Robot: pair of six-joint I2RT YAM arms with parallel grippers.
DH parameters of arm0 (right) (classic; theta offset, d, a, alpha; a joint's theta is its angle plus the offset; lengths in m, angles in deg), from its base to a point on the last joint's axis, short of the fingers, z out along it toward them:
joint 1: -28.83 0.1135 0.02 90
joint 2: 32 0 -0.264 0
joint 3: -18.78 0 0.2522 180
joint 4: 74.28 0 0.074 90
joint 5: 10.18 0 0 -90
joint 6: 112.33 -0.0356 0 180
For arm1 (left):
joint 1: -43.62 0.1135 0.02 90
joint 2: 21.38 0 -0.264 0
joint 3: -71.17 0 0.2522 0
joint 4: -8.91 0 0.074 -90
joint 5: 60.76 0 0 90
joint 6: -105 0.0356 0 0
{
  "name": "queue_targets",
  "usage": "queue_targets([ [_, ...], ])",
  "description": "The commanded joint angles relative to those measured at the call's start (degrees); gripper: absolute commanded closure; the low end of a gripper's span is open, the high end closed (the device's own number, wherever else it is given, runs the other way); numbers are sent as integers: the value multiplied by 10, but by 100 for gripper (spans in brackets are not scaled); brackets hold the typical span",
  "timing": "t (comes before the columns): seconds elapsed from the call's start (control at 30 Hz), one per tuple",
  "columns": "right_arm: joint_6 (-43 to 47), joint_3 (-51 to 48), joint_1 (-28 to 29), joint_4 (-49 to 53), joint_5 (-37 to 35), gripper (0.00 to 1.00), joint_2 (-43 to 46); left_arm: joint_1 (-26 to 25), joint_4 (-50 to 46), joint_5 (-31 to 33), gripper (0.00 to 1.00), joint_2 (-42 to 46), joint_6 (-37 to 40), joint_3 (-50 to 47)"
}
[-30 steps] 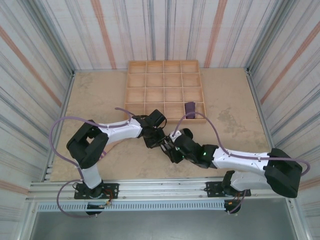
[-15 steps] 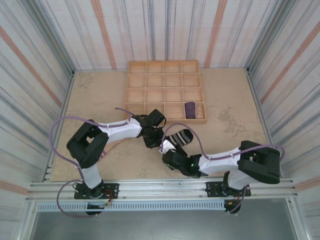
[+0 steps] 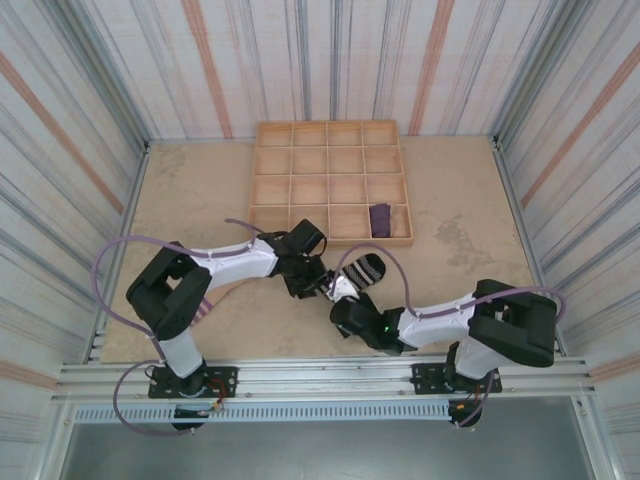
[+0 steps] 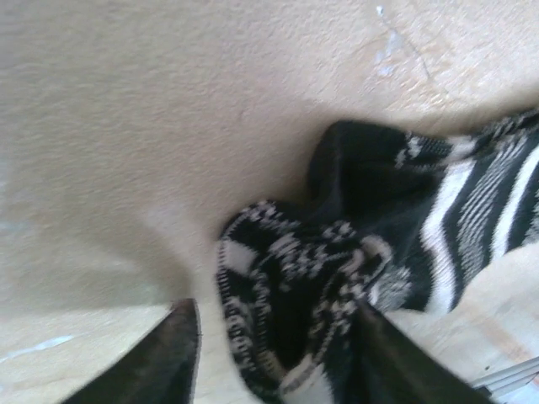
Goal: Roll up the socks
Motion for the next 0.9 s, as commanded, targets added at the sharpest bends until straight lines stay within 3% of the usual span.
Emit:
queue_targets([
  [0.0, -73, -42, -42, -10, 116, 100, 16, 6, -11, 22, 32, 50, -12, -16],
  [0.13, -123, -74, -104, -53, 232, 100, 10, 2, 0, 44, 21, 80, -14, -21],
  [0.33, -201, -101, -181, -123, 392, 100, -32, -14, 11, 71, 20, 86, 2, -20],
  [0.47, -260, -110, -211, -158, 453, 100, -54, -31, 16, 112, 24, 91, 9, -28],
  [0.7, -359, -115, -254, -227, 533, 100, -124, -37, 35, 116, 39, 78, 39, -31],
  [0.87, -398, -105, -273, -222, 562, 100, -165, -37, 15, 133, 42, 80, 54, -34],
])
